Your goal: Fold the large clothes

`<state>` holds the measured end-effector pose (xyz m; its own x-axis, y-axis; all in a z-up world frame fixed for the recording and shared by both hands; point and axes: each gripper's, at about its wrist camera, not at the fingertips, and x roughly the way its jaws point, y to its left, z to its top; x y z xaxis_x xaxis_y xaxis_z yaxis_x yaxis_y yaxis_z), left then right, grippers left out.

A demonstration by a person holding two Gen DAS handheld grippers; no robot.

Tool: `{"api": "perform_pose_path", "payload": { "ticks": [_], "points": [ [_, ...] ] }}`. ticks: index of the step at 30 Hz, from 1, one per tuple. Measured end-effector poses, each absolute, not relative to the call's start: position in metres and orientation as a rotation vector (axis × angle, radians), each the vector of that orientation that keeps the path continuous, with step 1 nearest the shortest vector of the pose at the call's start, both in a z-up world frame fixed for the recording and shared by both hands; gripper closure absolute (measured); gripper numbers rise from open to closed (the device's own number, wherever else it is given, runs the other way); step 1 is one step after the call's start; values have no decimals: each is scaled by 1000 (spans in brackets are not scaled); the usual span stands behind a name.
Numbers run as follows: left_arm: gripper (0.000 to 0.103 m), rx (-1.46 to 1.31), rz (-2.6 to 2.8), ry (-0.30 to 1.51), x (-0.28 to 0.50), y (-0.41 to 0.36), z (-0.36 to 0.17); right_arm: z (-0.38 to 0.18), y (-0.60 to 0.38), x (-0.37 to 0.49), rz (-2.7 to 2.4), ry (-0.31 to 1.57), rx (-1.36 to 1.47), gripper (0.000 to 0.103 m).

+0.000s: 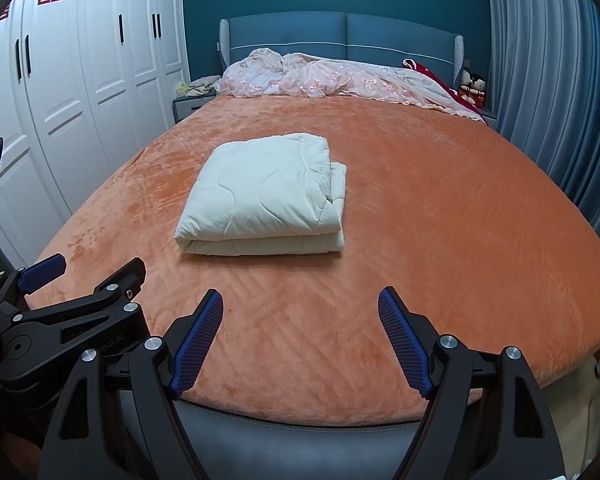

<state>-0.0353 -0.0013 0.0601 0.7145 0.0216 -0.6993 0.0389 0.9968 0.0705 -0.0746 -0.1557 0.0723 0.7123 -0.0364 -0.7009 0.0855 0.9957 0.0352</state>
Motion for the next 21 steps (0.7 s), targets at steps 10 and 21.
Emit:
{"api": "perform_pose_path", "payload": {
  "ticks": [10, 21],
  "points": [
    [12, 71, -28, 788, -34, 1, 58, 72, -158, -74, -63, 772, 73, 25],
    [12, 117, -13, 784, -36, -7, 52, 69, -153, -75, -76, 776, 102, 25]
  ]
}}
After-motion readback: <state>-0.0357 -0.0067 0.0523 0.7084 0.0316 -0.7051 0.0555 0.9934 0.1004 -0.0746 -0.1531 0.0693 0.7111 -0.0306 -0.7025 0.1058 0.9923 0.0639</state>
